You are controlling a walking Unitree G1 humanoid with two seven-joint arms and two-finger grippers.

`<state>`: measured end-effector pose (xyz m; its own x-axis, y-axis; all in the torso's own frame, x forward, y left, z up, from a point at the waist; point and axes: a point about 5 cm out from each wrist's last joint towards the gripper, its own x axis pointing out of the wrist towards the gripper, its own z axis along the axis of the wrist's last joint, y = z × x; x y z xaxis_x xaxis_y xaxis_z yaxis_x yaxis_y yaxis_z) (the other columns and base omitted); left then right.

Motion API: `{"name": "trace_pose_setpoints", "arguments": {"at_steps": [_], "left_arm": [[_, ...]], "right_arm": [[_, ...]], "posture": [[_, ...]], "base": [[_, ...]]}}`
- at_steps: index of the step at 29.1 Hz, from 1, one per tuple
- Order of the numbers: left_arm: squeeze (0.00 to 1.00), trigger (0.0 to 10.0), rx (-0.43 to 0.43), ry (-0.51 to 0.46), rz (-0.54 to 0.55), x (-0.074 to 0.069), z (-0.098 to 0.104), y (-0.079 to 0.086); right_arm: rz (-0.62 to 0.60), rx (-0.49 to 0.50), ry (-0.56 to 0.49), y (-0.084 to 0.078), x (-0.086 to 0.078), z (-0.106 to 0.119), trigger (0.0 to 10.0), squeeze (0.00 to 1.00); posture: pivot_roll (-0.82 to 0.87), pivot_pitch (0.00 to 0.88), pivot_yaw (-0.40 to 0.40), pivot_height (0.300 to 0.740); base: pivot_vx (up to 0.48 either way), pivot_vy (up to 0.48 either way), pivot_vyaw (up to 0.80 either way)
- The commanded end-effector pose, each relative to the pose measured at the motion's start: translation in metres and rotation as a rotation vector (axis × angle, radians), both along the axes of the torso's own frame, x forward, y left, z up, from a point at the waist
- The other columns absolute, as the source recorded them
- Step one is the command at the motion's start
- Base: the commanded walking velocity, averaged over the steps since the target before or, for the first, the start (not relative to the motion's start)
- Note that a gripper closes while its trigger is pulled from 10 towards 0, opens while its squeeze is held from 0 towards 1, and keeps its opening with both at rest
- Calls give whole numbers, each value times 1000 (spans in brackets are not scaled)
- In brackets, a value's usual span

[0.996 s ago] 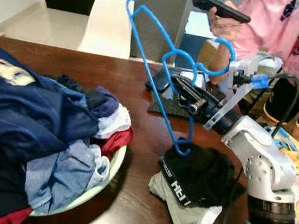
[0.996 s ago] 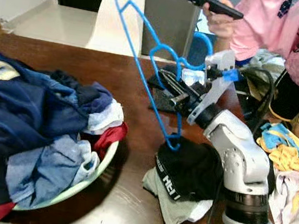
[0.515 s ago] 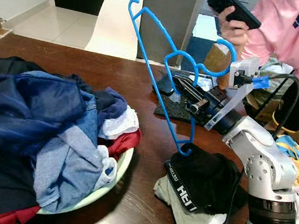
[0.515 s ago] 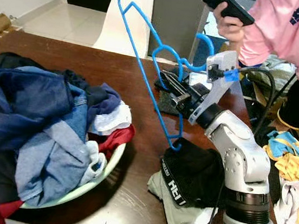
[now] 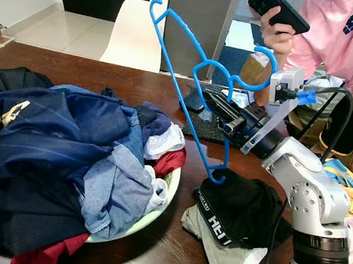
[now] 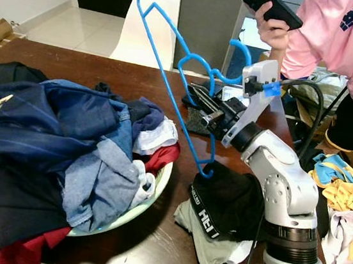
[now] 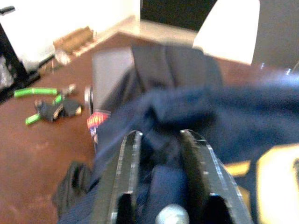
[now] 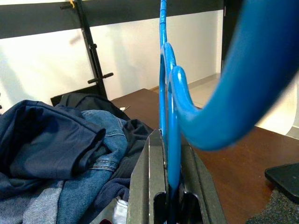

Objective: Hang hanger

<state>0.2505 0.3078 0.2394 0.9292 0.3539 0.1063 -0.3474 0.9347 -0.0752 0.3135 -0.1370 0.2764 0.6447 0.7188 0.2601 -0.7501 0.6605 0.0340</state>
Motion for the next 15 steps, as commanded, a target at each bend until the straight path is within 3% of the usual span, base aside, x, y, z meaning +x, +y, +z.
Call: {"name": "trace_pose_setpoints", "arguments": {"at_steps": [1,4,6,7,8,9,12,13,14,15], "left_arm": [[1000,10000,-2,-76,-32,-2,15,-1],[1000,10000,-25,-195,-151,-3,40,-5],[1000,10000,-34,-236,-139,-6,50,4],[1000,10000,-66,-258,-72,-10,54,20],[1000,10000,-66,-258,-72,-10,54,20],[1000,10000,-115,-241,61,-17,48,42],[1000,10000,-132,-203,130,-20,38,48],[98,10000,-179,-167,137,-20,24,45],[98,10000,-179,-167,137,-20,24,45],[0,10000,-223,-135,115,-19,10,36]], "right_arm": [[-6,-3,-2,-2,-1,-1,10000,0],[-7,-4,0,-2,-1,-2,10000,0],[-8,-4,0,-3,-1,-2,10000,0],[-8,-3,0,-3,0,-1,10000,0],[-8,-3,0,-3,0,-1,10000,0],[-10,-2,1,-4,0,-1,10000,0],[-11,-3,1,-4,1,-2,10000,0],[-10,-4,2,-4,1,-2,10000,0],[-10,-4,2,-4,1,-2,10000,0],[-10,-5,2,-4,1,-2,10000,0]], "posture": [[139,102,-36,740],[143,105,-41,740],[146,108,-42,740],[149,108,-41,740],[149,108,-41,740],[154,111,-44,740],[154,111,-44,740],[154,113,-46,740],[154,113,-46,740],[154,113,-47,740]], "base": [[0,0,0],[0,0,0],[0,0,0],[0,0,0],[0,0,0],[0,0,0],[0,0,0],[0,0,0],[0,0,0],[0,0,0]]}}
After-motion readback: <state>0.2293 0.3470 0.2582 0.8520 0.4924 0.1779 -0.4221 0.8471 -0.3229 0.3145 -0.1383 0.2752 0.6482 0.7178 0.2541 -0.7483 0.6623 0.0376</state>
